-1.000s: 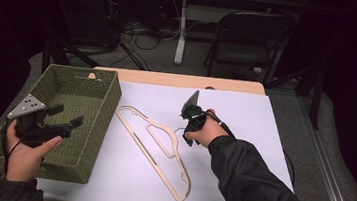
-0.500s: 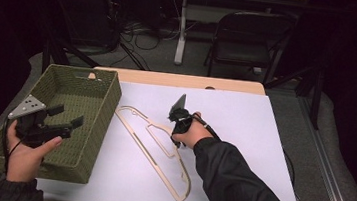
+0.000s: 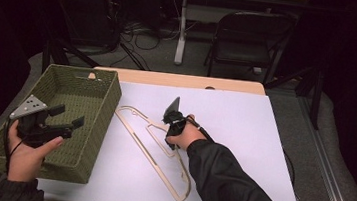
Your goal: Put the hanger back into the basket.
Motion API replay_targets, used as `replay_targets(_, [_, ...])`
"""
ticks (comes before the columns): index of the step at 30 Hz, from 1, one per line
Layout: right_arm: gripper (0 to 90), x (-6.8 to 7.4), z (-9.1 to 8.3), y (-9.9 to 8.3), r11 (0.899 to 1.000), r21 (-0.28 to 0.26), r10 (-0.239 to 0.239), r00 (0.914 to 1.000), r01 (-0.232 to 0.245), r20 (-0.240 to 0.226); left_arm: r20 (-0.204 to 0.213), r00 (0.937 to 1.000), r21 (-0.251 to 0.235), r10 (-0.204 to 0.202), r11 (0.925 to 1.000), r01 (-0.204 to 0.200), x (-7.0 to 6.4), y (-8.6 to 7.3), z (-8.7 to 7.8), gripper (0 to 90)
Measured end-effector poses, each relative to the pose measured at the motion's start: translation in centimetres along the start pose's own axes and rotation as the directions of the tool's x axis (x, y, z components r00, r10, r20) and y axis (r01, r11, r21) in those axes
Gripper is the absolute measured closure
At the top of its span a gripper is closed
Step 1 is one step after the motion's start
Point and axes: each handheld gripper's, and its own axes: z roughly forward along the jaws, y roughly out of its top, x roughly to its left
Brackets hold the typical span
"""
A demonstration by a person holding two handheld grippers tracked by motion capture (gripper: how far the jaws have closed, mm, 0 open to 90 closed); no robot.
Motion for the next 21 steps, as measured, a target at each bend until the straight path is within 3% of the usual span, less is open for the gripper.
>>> replay_targets(6, [53.7, 0.08, 0.31, 0.09, 1.000, 0.004, -0.020, 0.9998, 0.020, -0.008, 0.002, 1.0000, 0.000, -0.003, 1.0000, 0.003, 0.02, -0.02, 0.04, 18.4])
replay_targets(9, [55.7, 0.31, 0.24, 0.23, 0.999, 0.037, -0.023, 0.9997, 0.023, 0.002, 0.002, 1.0000, -0.001, -0.004, 1.0000, 0.004, 0.03, -0.02, 0.06, 18.4])
replay_targets(11, [56.5, 0.47, 0.54, 0.12, 1.000, 0.015, -0.013, 0.9999, 0.013, 0.000, 0.003, 1.0000, 0.002, -0.004, 1.0000, 0.004, 0.06, -0.05, 0.11, 18.4])
replay_targets(21, [63.0, 0.58, 0.64, 0.11, 1.000, 0.013, 0.005, 1.0000, -0.005, 0.006, 0.001, 0.9999, -0.002, -0.012, 0.9999, 0.012, 0.19, -0.07, 0.00, 19.2])
